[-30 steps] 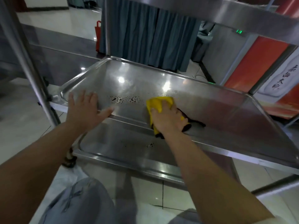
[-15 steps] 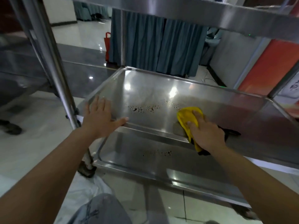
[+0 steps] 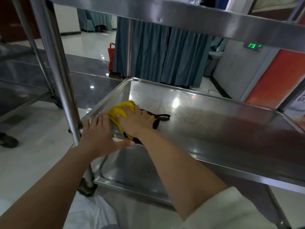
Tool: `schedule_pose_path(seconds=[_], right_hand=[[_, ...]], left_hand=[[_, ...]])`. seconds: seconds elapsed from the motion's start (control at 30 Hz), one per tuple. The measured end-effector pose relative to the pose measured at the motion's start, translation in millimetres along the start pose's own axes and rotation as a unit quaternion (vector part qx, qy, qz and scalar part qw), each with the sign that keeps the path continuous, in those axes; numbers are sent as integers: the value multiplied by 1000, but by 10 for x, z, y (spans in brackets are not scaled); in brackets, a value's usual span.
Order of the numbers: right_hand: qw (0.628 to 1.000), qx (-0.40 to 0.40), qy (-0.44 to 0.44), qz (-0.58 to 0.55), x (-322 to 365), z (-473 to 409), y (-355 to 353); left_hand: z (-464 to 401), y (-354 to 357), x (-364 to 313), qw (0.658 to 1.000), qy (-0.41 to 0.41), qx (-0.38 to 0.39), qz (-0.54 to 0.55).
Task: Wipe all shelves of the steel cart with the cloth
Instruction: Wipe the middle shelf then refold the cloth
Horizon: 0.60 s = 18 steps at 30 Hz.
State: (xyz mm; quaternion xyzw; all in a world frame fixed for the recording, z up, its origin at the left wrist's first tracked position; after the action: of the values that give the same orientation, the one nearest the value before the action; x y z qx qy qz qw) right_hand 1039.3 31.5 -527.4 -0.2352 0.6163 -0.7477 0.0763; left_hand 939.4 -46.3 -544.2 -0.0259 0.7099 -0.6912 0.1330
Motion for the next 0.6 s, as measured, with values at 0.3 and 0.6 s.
schedule_pose_path(seconds=[0.3,0.6], right_hand=[[998,-12,56,27,-717,583,-76],[999,34,24,18,-339,359,14]], left_hand=[[86,36,-121,999,18,9,29],[177,63,-159,998,29,4,51]])
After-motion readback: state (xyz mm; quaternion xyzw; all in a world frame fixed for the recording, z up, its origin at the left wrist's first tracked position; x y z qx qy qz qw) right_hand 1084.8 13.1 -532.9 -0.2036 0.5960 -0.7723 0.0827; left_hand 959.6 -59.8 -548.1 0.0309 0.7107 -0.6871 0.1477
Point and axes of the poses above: each hand's wrist, its own z-axis away from the middle knuckle, its own y-axis out of the palm, x = y × z, the point moved 10 cm from there along -z, towards the middle knuckle, and after that the axes turned 8 degrees about x, right-handed, at the moved point
